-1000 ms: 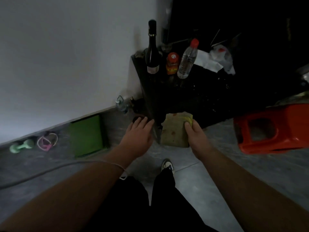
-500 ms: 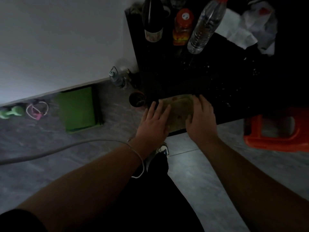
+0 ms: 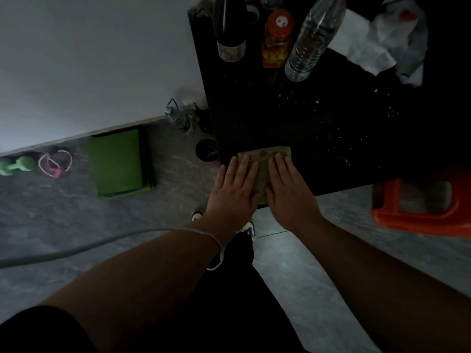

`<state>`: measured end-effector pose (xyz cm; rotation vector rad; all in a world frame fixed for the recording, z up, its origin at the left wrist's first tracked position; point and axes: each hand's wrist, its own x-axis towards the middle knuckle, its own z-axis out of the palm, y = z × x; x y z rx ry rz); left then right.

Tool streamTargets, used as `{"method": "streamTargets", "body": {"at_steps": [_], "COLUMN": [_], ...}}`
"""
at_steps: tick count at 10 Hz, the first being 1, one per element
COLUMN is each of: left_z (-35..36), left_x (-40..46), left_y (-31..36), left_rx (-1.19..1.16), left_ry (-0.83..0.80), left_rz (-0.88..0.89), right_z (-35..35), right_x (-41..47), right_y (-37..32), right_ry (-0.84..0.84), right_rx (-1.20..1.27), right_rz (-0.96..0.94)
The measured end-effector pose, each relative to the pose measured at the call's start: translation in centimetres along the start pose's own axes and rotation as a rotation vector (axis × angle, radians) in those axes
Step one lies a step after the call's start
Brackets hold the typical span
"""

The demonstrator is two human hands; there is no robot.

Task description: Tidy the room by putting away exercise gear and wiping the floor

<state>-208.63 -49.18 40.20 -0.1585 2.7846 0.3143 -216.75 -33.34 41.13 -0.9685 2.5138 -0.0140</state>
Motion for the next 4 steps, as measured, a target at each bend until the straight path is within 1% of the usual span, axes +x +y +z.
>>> {"method": "streamTargets", "body": {"at_steps": [1,2,3,4], "left_z": [0.1,-0.4,-1.7,-4.2], "left_x": [0.0,0.1,-0.1,-1.1], "left_y": [-0.5,-0.4,-0.3,-1.5], "left_rx": [0.035,0.036,0.001,-0.033], "left_ry": [-0.008,-0.05,-0.083,-0.063], "left_rz": [0.012,-0.004,0.007,-0.022], "right_z": [0.4,-0.2,-1.5,-4.5], "right_x": [0.1,0.1,0.3,0.5], "right_y": [-0.3,-0.5,-0.8,-1.9], "right_ry": [0.01,-0.018,-0.071,-0.063], "right_rx": [-0.024,-0.028,0.009,0.061], "right_rz": [0.007,0.023,0.026,0.05]}}
